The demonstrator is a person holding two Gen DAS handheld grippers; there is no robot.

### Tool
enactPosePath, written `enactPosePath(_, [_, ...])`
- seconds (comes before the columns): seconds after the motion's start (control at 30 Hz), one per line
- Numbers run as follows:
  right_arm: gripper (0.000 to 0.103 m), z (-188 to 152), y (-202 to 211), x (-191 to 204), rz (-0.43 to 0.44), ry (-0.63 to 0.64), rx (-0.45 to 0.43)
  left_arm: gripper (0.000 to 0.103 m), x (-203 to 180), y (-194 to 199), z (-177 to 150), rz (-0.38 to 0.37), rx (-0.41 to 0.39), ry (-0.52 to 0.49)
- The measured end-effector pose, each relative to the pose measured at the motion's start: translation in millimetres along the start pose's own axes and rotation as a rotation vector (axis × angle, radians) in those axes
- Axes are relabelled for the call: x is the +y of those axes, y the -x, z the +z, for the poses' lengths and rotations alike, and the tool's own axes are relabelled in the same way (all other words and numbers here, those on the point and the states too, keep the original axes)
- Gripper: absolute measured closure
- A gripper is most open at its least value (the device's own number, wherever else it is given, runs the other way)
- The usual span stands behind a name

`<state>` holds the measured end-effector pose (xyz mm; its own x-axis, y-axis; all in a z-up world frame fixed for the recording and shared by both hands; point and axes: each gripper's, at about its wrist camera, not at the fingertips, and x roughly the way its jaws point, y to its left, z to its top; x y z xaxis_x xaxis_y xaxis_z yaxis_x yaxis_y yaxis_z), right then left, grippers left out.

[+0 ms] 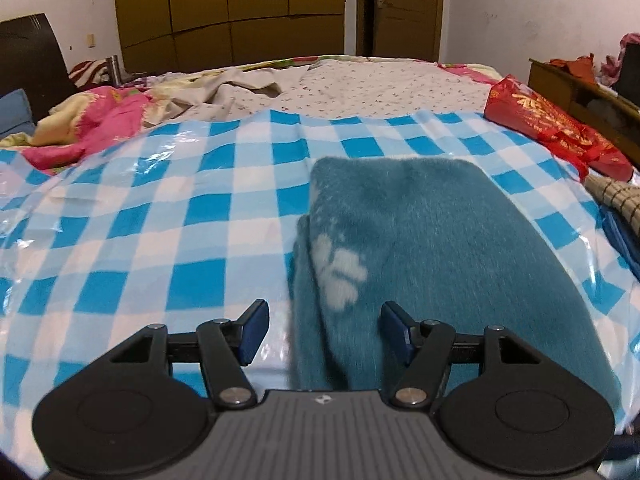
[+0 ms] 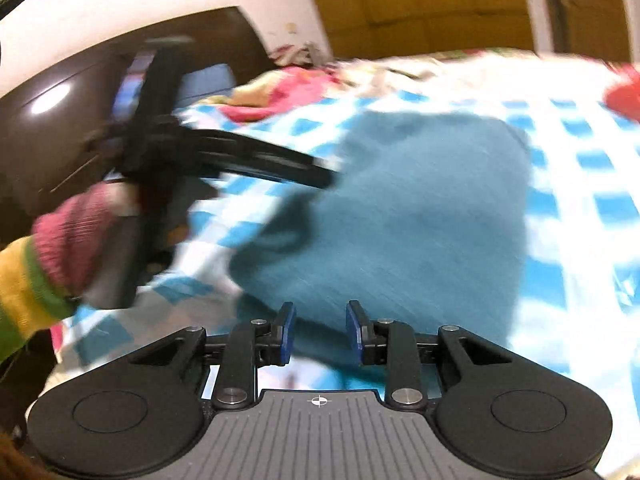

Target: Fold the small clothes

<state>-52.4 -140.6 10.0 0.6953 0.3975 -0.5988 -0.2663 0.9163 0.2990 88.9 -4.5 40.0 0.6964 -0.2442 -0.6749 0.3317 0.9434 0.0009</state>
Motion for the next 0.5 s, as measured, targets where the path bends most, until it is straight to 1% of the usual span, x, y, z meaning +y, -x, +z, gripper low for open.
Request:
enactPosePath(0.1, [0.077, -1.2, 6.1, -13.7, 0.001, -0.067, 0.001, 0.030, -3.2, 10.9, -10.1, 0.021, 0.014, 0.002])
enactPosePath(0.17, [0.077, -2.2, 7.6, -11.5, -0.037, -0.052, 0.009, 0.030, -4.3, 13.4, -16.8, 0.024, 0.041, 0.013])
enactPosePath(0.23, [0.077, -1.2, 2.4, -14.7, -0.071, -0.063, 0.022, 0.030, -8.1, 17.2, -25.2, 0.037, 0.052, 0.005])
enactPosePath(0.33, [0.077, -5.5, -2.4, -16.5, -0.084, -0.087, 0.040, 0.030, -12.0, 25.5, -38.3, 0.031, 0.063, 0.010])
enactPosePath(0.5, [0.077, -11.8, 1.5, -12.6, -0.110, -0.071, 0.037, 0.030, -12.5, 34.8, -51.2, 0.025, 0.069, 0.051])
